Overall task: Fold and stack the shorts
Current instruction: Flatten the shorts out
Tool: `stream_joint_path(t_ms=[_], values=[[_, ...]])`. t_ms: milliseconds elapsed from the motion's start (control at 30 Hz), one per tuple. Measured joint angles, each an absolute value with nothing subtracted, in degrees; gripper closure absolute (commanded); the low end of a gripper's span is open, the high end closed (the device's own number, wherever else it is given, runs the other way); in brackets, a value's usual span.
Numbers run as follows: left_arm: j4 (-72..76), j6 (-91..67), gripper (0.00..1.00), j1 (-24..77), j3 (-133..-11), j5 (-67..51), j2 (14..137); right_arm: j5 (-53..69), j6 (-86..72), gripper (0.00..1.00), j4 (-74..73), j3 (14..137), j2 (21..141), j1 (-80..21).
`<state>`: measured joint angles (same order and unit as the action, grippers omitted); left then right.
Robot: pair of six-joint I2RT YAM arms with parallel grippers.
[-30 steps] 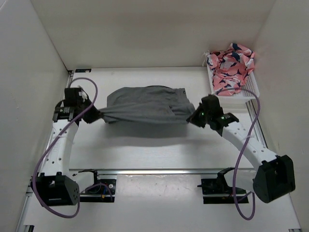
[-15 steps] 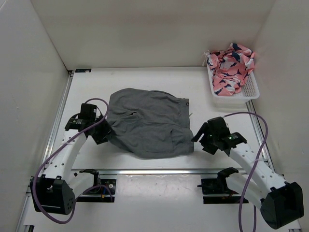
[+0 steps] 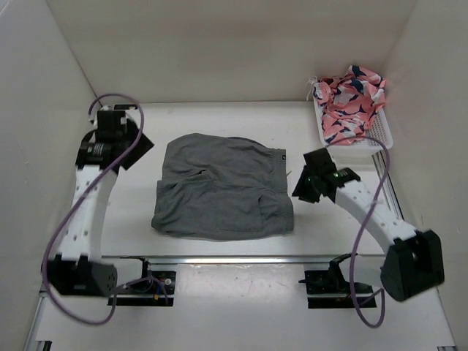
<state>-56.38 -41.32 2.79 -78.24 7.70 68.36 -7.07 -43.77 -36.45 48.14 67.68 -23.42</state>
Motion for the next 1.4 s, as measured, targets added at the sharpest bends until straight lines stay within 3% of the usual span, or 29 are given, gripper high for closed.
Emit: stream_joint_path(t_ms=[67,133,167,233,433,600,667,733,767,800,833,867,900,967,1200,1233,1267,1300,1333,1400], values=[[-54.9,-39.9,0.21,2.9,-83.8,7.6,77.8,-7.7,-41.7,0.57,-35.5,54.8,75.5,-23.4],[-53.0,-38.4,0.08,3.1,-89.6,7.2,89.4,-8.3,-39.6,0.34,-34.6,61.8,83.5,-23.1],[-52.2,-37.6,0.05,3.3,-92.1,7.0,95.1,-8.5,-38.8,0.27,-34.5,65.4,87.2,-22.9],[-52.2,-36.4,0.01,3.7,-96.6,6.9,105.2,-8.9,-36.3,0.25,-34.7,74.0,95.5,-22.3],[-58.3,-33.5,0.01,4.9,-112.9,8.1,127.4,-11.0,-30.5,0.23,-36.0,98.0,117.8,-20.2],[-61.3,-32.5,0.01,5.5,-123.4,8.5,137.0,-12.1,-28.0,0.23,-38.3,104.9,126.8,-18.9],[-61.7,-32.1,0.06,5.5,-125.7,8.4,139.4,-11.7,-27.6,0.25,-39.0,105.6,128.1,-18.4],[-62.0,-31.7,0.17,5.5,-127.0,8.0,141.3,-11.0,-27.2,0.32,-39.4,106.1,129.0,-18.0],[-62.1,-31.3,0.38,5.5,-127.5,7.0,142.2,-10.5,-26.9,0.37,-39.5,106.6,129.4,-18.0],[-62.2,-31.4,0.52,5.5,-128.1,6.6,142.6,-10.2,-26.5,0.53,-39.7,107.1,129.7,-17.9],[-62.3,-31.1,0.68,5.5,-128.5,5.4,142.7,-9.8,-26.2,0.61,-39.7,107.7,130.0,-17.8],[-62.2,-30.9,0.90,5.5,-129.1,4.6,143.0,-9.8,-26.0,0.72,-39.8,108.2,130.3,-17.8],[-62.2,-30.7,0.90,5.4,-129.6,3.7,143.2,-9.5,-25.7,0.89,-39.8,108.6,130.5,-17.8],[-62.5,-30.0,0.90,5.3,-131.4,2.5,144.2,-9.1,-25.8,1.00,-39.8,109.2,130.7,-17.7],[-62.3,-29.8,0.90,3.9,-141.6,-0.1,149.7,-8.6,-26.6,1.00,-40.6,116.5,134.1,-16.8],[-62.1,-29.8,0.87,3.7,-142.9,-0.2,150.4,-8.4,-26.7,0.97,-40.6,117.8,134.7,-16.6],[-61.9,-29.8,0.64,3.5,-144.2,-0.3,150.9,-8.2,-26.8,0.86,-40.6,119.2,135.3,-16.3],[-61.7,-29.3,0.49,3.4,-145.1,-0.5,151.3,-7.9,-27.0,0.70,-40.6,120.6,136.0,-16.1],[-61.4,-29.1,0.33,3.2,-145.7,-0.6,151.3,-7.6,-26.9,0.41,-40.7,122.1,136.5,-15.8],[-60.9,-29.1,0.00,2.7,-146.2,-0.8,151.3,-6.6,-26.9,0.24,-40.6,123.8,137.0,-15.3]])
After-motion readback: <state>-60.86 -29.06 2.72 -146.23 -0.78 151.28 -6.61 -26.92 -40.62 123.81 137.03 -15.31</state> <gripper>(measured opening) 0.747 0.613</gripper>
